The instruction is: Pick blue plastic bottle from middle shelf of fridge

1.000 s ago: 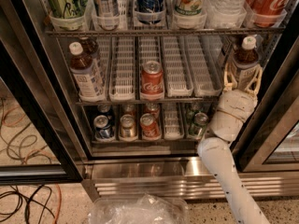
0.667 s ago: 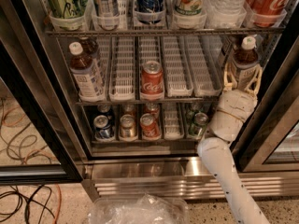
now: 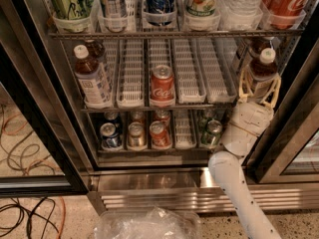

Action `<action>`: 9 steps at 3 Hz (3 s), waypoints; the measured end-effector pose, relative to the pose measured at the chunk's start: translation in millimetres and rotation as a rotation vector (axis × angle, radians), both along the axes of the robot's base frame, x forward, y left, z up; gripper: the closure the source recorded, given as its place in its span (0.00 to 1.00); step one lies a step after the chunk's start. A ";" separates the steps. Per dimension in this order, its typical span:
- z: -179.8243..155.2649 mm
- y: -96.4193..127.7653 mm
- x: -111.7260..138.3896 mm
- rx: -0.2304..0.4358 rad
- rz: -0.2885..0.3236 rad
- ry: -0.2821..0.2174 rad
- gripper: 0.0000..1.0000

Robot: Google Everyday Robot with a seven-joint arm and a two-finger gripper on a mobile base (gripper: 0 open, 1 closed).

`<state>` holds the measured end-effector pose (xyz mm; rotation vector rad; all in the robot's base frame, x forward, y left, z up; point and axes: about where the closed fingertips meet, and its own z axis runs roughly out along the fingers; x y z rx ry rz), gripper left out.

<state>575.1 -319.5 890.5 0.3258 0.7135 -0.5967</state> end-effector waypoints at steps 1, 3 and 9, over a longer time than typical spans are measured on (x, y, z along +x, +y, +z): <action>4.9 3.8 -17.0 -0.005 -0.002 -0.055 1.00; 49.4 25.3 -37.8 -0.027 0.106 -0.122 1.00; -11.2 86.6 -144.4 -0.208 0.469 0.041 1.00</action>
Offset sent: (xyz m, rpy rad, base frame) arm -0.0402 0.0320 0.0649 -0.0177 -0.1726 0.1231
